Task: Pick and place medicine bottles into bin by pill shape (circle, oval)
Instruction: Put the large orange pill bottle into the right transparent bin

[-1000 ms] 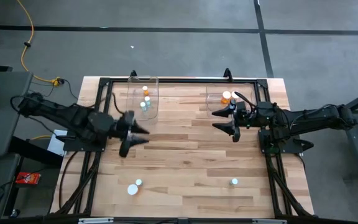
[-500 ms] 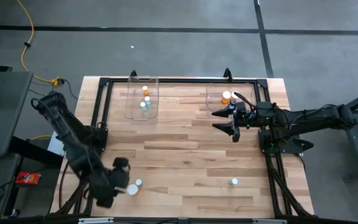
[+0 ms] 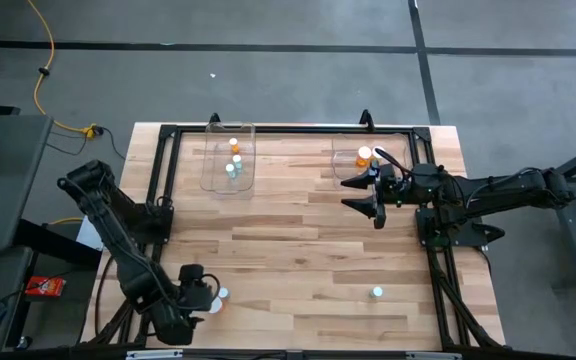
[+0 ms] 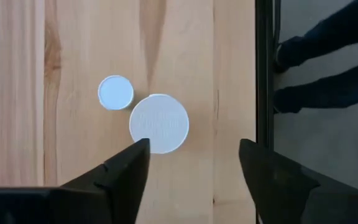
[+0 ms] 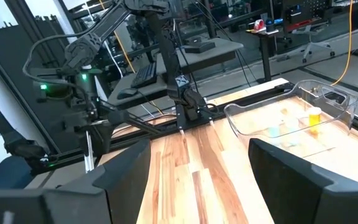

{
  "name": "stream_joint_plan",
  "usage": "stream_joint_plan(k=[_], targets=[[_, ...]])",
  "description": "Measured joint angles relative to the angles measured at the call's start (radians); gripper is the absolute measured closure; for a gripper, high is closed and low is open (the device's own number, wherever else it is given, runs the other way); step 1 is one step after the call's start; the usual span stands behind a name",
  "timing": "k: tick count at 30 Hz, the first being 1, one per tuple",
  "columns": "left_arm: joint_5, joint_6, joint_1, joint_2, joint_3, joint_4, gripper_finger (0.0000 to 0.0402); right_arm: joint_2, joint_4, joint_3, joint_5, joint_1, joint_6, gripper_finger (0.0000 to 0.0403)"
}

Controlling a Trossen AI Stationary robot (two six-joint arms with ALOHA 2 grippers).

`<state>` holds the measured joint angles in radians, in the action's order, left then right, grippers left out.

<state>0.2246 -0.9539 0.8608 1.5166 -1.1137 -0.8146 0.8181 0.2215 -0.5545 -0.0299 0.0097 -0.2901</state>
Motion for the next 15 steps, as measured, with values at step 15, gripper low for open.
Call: stream_joint_plan(k=[15], targets=[[-0.002,-0.007,-0.06,0.002,0.022,0.008,0.0065,0.0,-0.028,0.0,0.0,0.0,0.0,0.0139]])
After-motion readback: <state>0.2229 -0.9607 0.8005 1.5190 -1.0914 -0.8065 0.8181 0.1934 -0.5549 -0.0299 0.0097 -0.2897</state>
